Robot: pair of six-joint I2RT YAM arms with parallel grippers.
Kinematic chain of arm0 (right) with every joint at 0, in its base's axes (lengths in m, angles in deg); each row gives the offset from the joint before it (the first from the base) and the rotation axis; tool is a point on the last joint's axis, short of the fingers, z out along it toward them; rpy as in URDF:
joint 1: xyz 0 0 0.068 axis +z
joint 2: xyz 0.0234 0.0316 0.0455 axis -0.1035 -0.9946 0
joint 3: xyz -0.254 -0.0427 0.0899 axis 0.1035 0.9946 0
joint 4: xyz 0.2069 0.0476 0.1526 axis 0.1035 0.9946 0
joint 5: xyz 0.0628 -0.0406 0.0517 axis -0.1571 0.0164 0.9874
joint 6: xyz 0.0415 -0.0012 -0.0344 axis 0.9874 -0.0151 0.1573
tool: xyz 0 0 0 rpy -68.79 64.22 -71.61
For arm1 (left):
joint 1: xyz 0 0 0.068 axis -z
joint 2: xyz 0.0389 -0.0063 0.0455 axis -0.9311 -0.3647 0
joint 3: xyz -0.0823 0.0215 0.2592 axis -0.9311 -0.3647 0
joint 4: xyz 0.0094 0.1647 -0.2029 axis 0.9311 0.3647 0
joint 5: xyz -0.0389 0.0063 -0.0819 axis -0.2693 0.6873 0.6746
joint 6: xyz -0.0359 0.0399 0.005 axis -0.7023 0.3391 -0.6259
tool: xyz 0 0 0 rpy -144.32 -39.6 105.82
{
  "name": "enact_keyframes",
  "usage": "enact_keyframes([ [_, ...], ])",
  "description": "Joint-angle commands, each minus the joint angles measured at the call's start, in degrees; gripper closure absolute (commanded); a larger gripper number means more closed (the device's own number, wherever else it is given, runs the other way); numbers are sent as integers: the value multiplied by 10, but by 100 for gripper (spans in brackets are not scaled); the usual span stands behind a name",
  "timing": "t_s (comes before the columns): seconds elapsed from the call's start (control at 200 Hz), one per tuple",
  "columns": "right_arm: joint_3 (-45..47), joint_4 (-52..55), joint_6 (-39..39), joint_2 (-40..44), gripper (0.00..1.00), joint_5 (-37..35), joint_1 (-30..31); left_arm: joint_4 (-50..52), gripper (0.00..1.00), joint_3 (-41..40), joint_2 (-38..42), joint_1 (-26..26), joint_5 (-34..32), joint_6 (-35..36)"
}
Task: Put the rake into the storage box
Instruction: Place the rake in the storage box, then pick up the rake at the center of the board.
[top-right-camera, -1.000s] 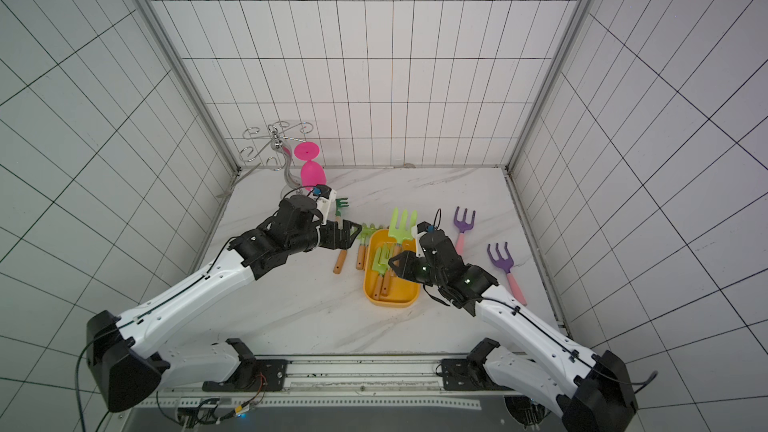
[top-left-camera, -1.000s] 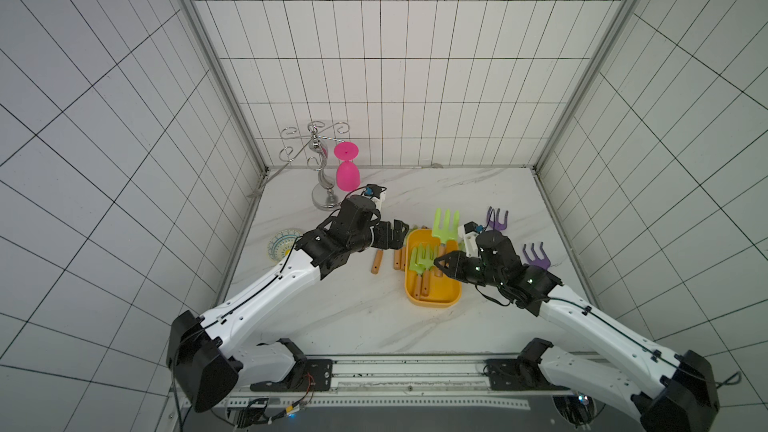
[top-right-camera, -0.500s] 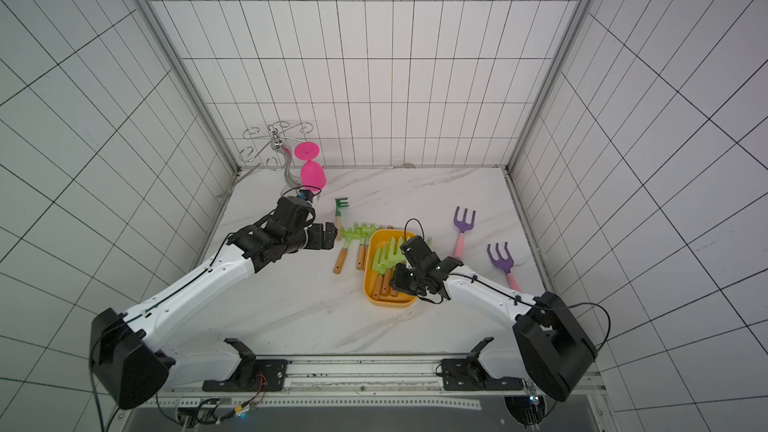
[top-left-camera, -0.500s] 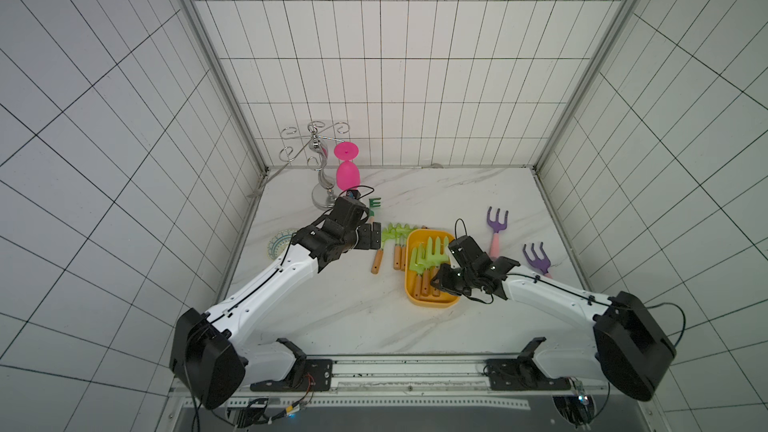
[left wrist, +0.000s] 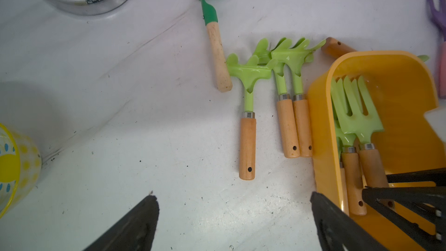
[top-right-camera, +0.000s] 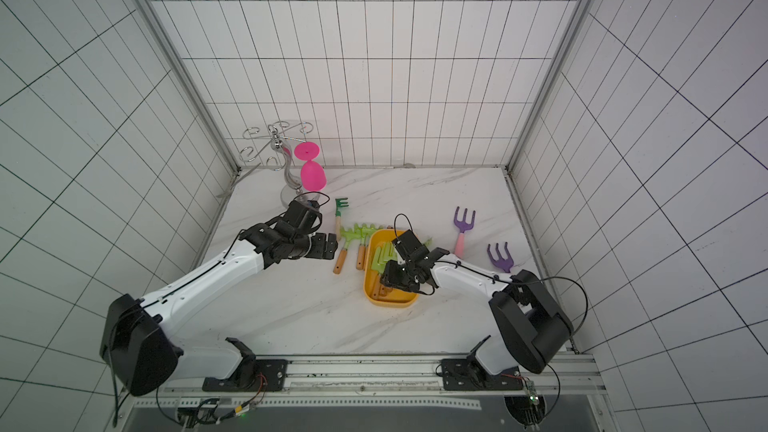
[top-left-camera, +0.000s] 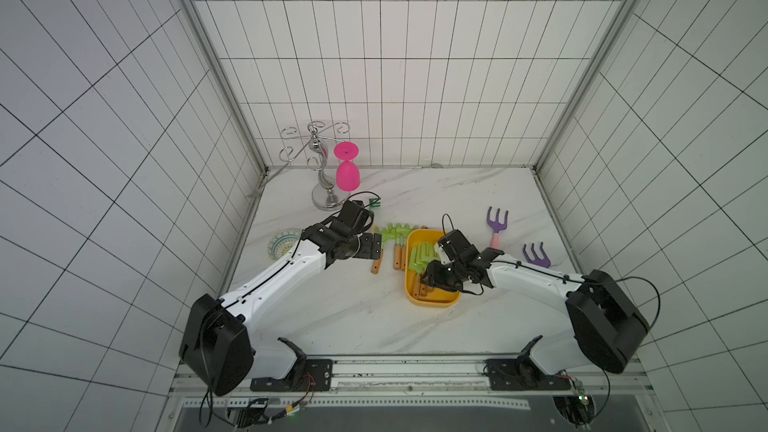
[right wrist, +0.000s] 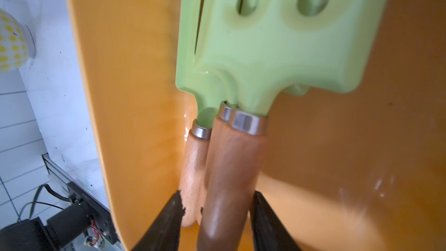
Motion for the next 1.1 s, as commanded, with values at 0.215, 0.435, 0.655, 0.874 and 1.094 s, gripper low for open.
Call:
enact_keyframes([
  [0.215,-52,113,-67,66,31,-54,-3,20,4,15,-67,-2,3,11],
  [0.435,-101,173,-107,141,25,-100,-11,18,5,49,-118,-10,1,3],
  [0.655,-98,217,-141,176,24,-126,-49,23,15,79,-181,-11,27,6],
  [0.874,-57,224,-150,219,24,-119,-103,19,27,88,-240,-10,47,4],
  [1.094,-37,230,-163,247,24,-109,-153,-2,36,88,-271,-4,73,9],
])
